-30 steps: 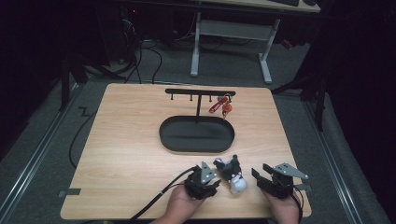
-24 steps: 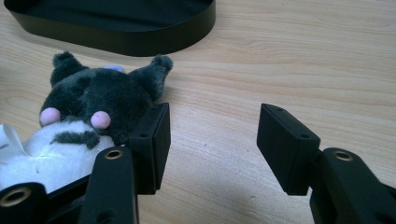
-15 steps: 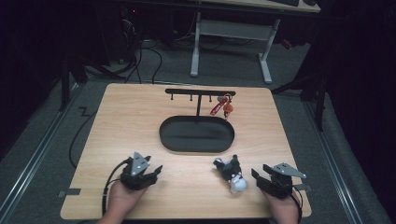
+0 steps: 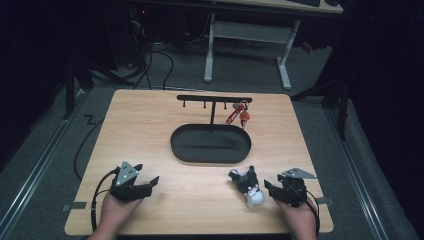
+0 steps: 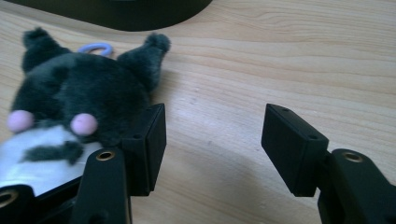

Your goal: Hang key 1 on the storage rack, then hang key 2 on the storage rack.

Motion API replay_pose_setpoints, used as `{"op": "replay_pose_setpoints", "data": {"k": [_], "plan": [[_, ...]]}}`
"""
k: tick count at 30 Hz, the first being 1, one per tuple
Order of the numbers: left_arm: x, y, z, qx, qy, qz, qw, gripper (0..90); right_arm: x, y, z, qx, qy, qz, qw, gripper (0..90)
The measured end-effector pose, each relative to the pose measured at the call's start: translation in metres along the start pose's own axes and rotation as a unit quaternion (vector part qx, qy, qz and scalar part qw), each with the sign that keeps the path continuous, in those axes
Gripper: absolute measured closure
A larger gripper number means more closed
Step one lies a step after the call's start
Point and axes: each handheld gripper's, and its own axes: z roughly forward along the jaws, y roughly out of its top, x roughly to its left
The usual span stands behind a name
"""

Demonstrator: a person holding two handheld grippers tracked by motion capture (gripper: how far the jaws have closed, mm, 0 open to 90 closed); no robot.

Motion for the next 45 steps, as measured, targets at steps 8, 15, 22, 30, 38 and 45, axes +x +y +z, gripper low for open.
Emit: {"op": "replay_pose_setpoints", "data": {"k": [8,15,22,30,38,45], "plan": [[0.0,0.001,-0.006,-0.013,-0.003,0.004,0.9999,19.9,0.01,0.013,-0.009,0.082,-0.017,-0.022,0.9963,37.0],[0.001,0.002,-0.007,-0.022,-0.001,0.009,0.9997,20.1,0.0,0.027,-0.011,0.134,-0.013,-0.006,0.9908,36.7],[-0.001,0.001,-0.004,-0.014,-0.001,0.016,0.9998,20.2,-0.006,0.03,-0.009,0.177,-0.008,0.003,0.9841,36.3],[-0.003,0.001,-0.004,-0.009,-0.004,0.022,0.9997,20.3,0.001,0.038,-0.008,0.234,-0.007,-0.029,0.9719,35.5],[-0.007,0.001,-0.004,-0.004,-0.007,0.025,0.9997,20.5,0.012,0.045,-0.013,0.295,-0.005,-0.034,0.9548,29.1],[-0.009,0.0,-0.002,0.002,-0.009,0.032,0.9994,20.5,0.02,0.065,-0.03,0.294,0.01,-0.025,0.9556,25.2]]}}
